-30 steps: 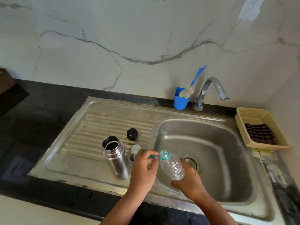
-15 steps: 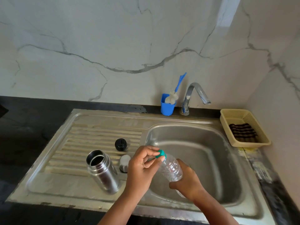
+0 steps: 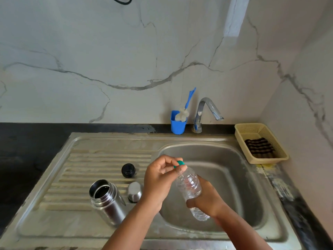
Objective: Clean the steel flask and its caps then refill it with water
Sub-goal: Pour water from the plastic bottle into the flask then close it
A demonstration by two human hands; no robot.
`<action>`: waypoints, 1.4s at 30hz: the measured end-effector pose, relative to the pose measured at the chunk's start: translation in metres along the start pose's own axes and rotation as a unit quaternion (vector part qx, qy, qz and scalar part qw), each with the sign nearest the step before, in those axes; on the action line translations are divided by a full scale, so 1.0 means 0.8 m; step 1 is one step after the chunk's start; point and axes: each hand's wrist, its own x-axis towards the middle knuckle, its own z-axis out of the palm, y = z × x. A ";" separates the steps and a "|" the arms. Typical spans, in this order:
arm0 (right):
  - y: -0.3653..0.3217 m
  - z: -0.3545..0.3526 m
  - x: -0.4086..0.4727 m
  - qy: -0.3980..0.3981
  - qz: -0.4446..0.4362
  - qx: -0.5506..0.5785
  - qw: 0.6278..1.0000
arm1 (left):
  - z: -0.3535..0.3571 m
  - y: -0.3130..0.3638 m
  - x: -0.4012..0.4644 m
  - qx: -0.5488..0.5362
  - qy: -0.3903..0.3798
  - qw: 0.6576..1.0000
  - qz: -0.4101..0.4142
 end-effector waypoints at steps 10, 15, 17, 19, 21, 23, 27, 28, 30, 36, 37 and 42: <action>-0.009 -0.012 -0.007 -0.042 0.007 0.006 0.999 | -0.005 0.019 0.004 0.026 -0.071 0.997 0.009; -0.019 -0.028 -0.014 -0.137 -0.010 0.060 0.989 | -0.001 0.030 0.004 -0.046 -0.122 0.991 0.005; -0.026 -0.036 -0.017 -0.174 -0.020 0.083 0.981 | 0.000 0.035 0.005 -0.066 -0.151 0.986 0.002; -0.030 -0.039 -0.019 -0.198 -0.030 0.094 0.975 | -0.002 0.037 0.006 -0.059 -0.176 0.982 0.015; -0.032 -0.036 -0.019 -0.183 -0.027 0.105 0.977 | -0.003 0.036 0.005 -0.042 -0.197 0.979 0.022; -0.032 -0.033 -0.018 -0.145 -0.029 0.117 0.982 | 0.003 0.033 0.002 -0.032 -0.200 0.979 0.015; -0.036 -0.031 -0.016 -0.138 -0.047 0.121 0.982 | 0.013 0.031 0.005 -0.043 -0.136 0.990 0.018; -0.038 -0.032 -0.016 -0.141 -0.049 0.120 0.981 | 0.013 0.032 0.006 -0.051 -0.134 0.989 0.021; -0.040 -0.036 -0.014 -0.150 -0.057 0.122 0.980 | 0.012 0.037 0.008 -0.076 -0.143 0.987 0.018; -0.042 -0.050 -0.010 -0.228 -0.069 0.109 0.965 | 0.010 0.041 0.008 -0.083 -0.171 0.981 0.028; -0.041 -0.053 -0.009 -0.244 -0.069 0.106 0.961 | 0.008 0.041 0.008 -0.082 -0.182 0.980 0.023; -0.038 -0.053 -0.005 -0.333 -0.057 0.125 0.933 | 0.003 0.043 0.010 -0.068 -0.236 0.969 0.009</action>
